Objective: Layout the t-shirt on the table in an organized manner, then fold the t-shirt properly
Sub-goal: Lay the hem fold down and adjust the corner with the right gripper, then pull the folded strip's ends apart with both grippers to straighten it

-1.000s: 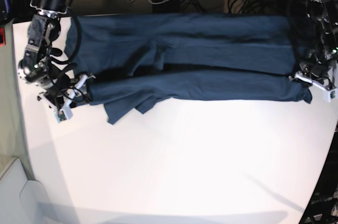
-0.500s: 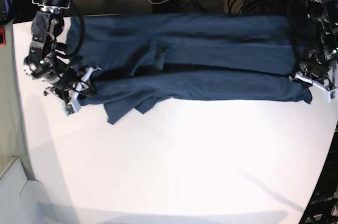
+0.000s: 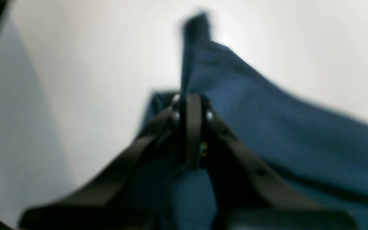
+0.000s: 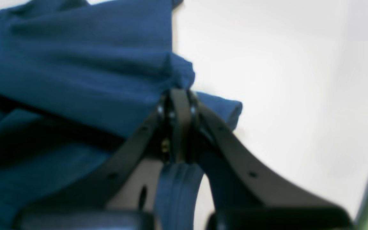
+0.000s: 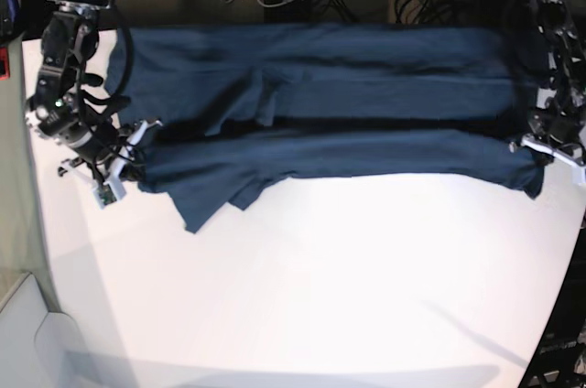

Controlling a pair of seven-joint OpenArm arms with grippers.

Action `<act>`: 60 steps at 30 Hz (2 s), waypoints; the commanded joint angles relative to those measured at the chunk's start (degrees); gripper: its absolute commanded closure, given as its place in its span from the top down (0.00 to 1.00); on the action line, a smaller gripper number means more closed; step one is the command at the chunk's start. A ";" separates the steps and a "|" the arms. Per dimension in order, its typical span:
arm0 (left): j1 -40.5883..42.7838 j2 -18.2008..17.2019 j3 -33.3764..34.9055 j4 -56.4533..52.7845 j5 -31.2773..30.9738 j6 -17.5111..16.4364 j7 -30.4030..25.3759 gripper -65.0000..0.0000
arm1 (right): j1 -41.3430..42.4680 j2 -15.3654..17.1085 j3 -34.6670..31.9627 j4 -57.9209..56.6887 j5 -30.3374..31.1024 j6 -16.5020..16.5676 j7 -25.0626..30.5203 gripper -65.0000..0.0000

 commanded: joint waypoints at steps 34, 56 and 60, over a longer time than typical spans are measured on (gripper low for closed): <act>2.88 0.07 -13.53 4.76 0.21 -13.36 7.20 0.00 | -13.16 2.03 0.12 15.15 1.10 -0.05 1.25 0.00; 4.38 0.24 -15.47 -6.93 0.30 -13.36 9.84 0.00 | -16.23 3.17 -0.32 12.51 1.02 -0.05 1.69 0.00; 3.68 0.33 -11.60 -11.41 0.30 -13.36 5.97 0.00 | -15.88 3.17 -1.03 10.14 1.02 -0.05 1.78 0.00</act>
